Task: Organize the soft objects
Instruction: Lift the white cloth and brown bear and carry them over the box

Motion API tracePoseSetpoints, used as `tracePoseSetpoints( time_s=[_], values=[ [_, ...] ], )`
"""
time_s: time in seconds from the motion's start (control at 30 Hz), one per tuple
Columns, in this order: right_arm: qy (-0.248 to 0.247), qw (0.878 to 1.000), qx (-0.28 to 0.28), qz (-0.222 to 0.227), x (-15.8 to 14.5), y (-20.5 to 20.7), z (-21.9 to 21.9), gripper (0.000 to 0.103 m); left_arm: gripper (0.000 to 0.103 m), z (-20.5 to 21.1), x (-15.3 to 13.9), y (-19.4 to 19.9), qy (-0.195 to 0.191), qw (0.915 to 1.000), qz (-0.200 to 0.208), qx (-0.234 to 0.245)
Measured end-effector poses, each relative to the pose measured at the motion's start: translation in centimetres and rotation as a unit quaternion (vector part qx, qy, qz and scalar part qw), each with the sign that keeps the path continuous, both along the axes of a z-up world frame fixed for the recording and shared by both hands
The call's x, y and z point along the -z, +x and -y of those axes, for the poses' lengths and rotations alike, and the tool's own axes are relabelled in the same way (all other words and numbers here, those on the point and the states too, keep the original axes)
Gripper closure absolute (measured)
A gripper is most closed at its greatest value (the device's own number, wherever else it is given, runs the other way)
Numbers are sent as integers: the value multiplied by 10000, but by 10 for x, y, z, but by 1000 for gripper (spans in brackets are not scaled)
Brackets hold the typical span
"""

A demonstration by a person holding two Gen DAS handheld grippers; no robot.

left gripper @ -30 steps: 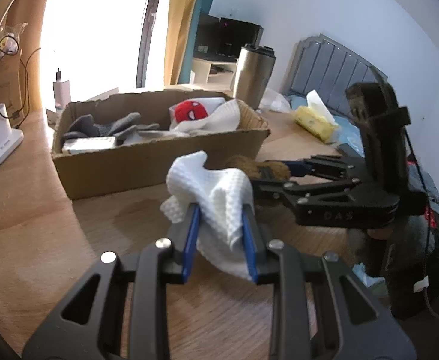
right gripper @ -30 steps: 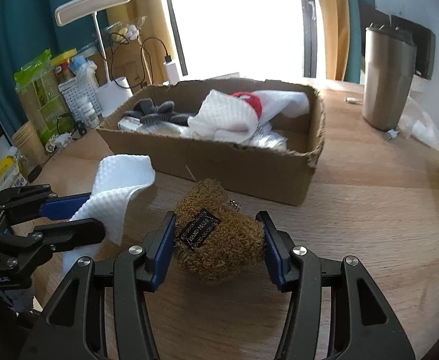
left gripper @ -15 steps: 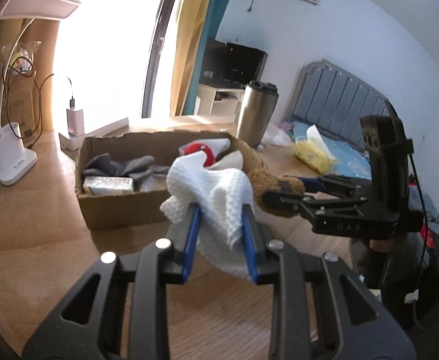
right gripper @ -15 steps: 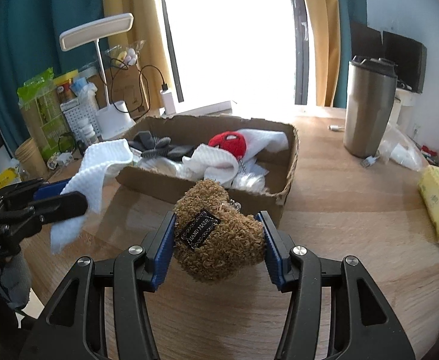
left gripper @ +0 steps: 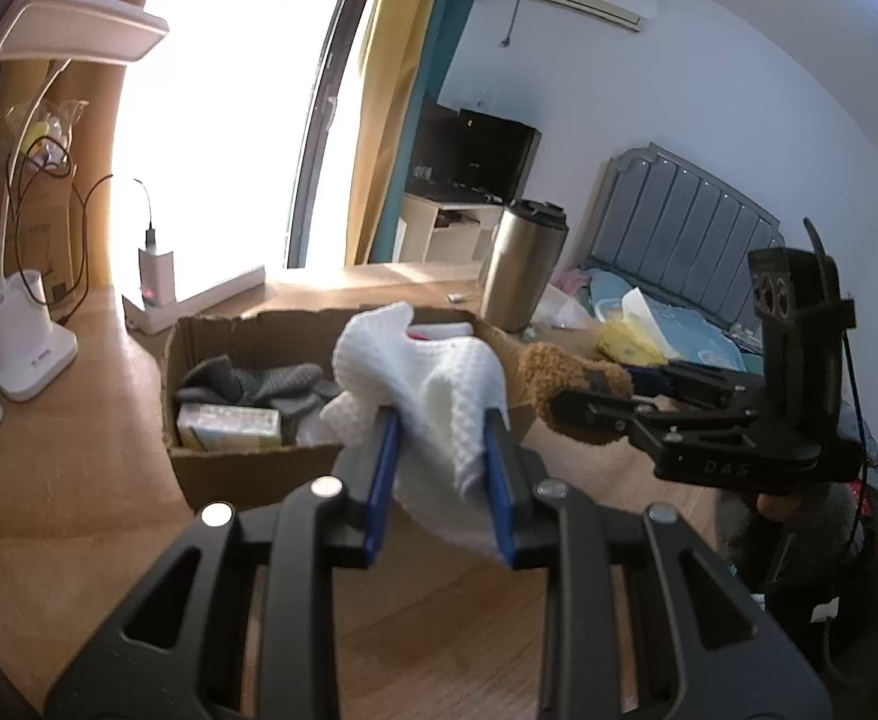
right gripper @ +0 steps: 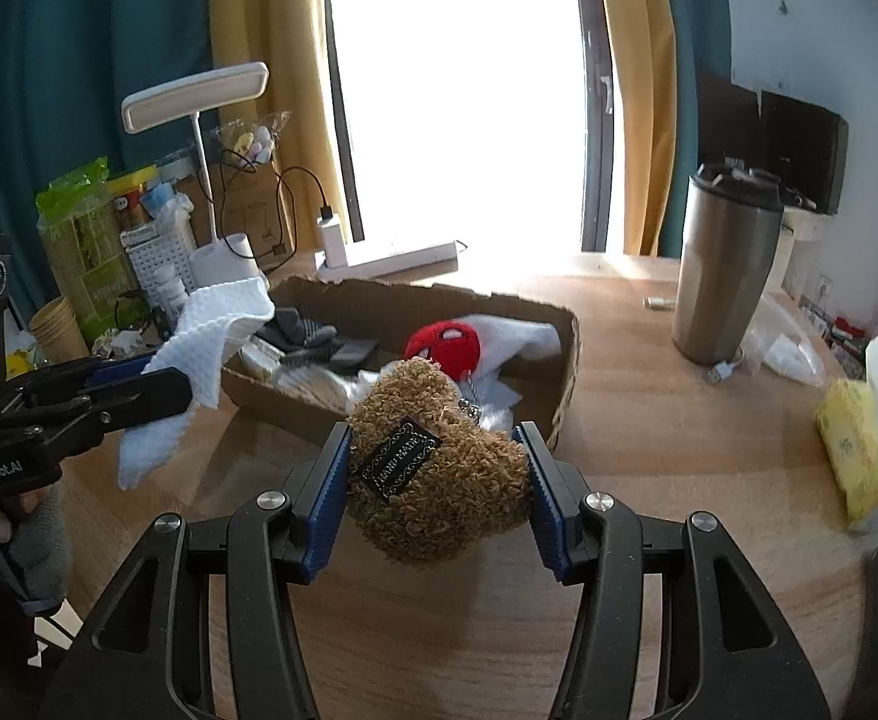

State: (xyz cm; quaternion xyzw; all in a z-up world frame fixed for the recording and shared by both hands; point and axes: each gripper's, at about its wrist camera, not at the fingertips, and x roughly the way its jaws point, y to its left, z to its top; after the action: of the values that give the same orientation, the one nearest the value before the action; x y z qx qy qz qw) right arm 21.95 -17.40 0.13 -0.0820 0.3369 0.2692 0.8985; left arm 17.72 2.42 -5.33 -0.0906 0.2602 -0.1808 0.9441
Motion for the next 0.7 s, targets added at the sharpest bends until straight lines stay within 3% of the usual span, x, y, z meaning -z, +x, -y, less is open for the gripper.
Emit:
tracePoseSetpoints(
  time_s=[0.7],
  values=[
    [33, 9994, 28, 335, -12, 33, -8, 46, 75, 0, -14, 40, 118, 9994, 309, -140]
  ],
)
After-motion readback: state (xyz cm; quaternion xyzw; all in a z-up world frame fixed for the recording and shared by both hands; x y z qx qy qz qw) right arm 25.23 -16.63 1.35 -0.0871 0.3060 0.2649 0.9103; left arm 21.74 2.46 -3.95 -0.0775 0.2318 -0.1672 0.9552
